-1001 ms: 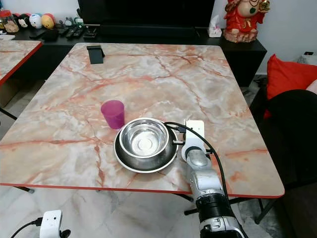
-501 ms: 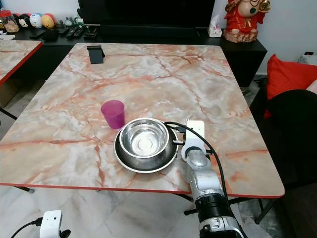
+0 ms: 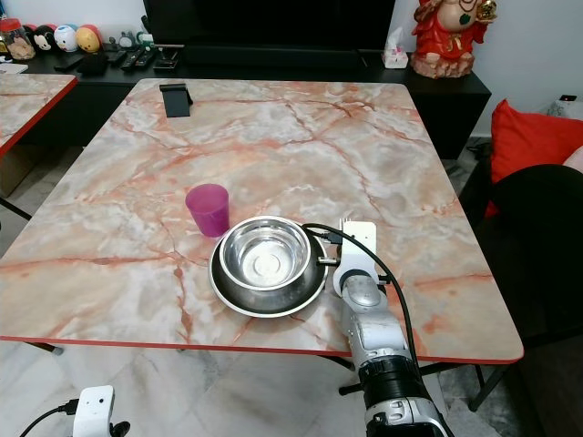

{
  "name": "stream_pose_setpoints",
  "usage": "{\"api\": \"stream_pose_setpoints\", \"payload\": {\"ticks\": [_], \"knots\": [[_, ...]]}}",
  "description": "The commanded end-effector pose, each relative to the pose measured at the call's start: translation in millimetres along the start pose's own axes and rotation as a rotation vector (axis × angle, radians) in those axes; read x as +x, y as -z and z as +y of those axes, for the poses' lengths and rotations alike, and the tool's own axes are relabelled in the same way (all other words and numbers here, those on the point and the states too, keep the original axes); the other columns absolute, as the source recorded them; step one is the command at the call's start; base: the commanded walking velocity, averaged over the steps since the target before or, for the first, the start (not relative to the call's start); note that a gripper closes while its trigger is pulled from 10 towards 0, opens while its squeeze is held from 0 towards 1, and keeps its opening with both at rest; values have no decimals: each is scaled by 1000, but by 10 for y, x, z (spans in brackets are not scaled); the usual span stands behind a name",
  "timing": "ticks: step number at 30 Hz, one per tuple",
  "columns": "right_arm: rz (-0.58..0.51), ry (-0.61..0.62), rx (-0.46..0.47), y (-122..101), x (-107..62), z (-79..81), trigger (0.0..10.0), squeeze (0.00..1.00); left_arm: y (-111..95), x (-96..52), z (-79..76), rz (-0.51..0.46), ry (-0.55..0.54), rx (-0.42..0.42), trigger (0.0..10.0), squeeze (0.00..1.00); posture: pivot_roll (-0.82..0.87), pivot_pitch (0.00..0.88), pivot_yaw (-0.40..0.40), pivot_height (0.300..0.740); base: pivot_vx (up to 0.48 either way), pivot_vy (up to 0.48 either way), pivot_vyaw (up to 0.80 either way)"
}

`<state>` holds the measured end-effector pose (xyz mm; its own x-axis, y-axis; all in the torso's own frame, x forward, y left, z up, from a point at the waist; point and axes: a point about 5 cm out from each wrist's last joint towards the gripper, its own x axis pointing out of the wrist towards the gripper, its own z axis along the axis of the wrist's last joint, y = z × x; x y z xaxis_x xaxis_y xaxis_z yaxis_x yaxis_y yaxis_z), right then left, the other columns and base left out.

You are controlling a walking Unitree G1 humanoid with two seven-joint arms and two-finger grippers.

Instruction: Setting the table

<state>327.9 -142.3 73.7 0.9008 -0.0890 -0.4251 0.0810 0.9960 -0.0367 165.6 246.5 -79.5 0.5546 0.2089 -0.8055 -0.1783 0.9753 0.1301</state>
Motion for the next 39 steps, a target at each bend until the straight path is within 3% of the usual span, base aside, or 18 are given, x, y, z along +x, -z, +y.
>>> {"api": "stream_pose_setpoints", "payload": {"ticks": [1,2,3,4,5,21,24,25,27,28,29,30,39], "knots": [[19,5,-1,35,9,-8,10000,859,17,-2,28,17,-6,24,10000,0,32,24,-12,740,0,0,0],[19,6,-2,37,9,-8,10000,769,17,-2,28,17,-6,24,10000,0,32,24,-12,740,0,0,0],[19,7,-3,38,10,-7,10000,769,17,-2,28,17,-6,25,10000,0,35,25,-12,740,0,0,0],[20,7,-4,40,10,-5,10000,424,16,-2,29,17,-6,25,10000,0,34,24,-11,740,0,0,0],[20,7,-4,40,11,-4,10000,0,16,-2,30,17,-7,25,10000,0,34,24,-11,740,0,0,0],[6,3,-2,25,13,9,10000,0,6,0,20,14,2,45,10000,0,34,25,-10,740,0,0,0],[4,-8,0,20,12,27,10000,43,4,1,19,13,2,44,10000,0,35,25,-11,740,0,0,0],[3,-7,1,17,11,31,10000,1000,3,1,18,12,2,44,10000,0,35,25,-11,740,0,0,0],[2,-7,0,14,11,34,10000,1000,2,1,18,12,2,44,10000,0,35,25,-10,740,0,0,0],[2,-6,-1,13,11,34,10000,886,2,1,17,12,2,45,10000,0,35,25,-10,740,0,0,0],[2,-5,-1,13,12,33,10000,886,2,1,16,12,3,45,10000,0,36,24,-10,740,0,0,0],[0,-4,-1,10,13,31,10000,0,2,1,13,12,3,45,10000,0,36,24,-10,740,0,0,0],[-25,-9,12,-23,11,38,10000,0,4,1,2,13,6,47,10000,0,34,24,-9,740,0,0,0]]}}
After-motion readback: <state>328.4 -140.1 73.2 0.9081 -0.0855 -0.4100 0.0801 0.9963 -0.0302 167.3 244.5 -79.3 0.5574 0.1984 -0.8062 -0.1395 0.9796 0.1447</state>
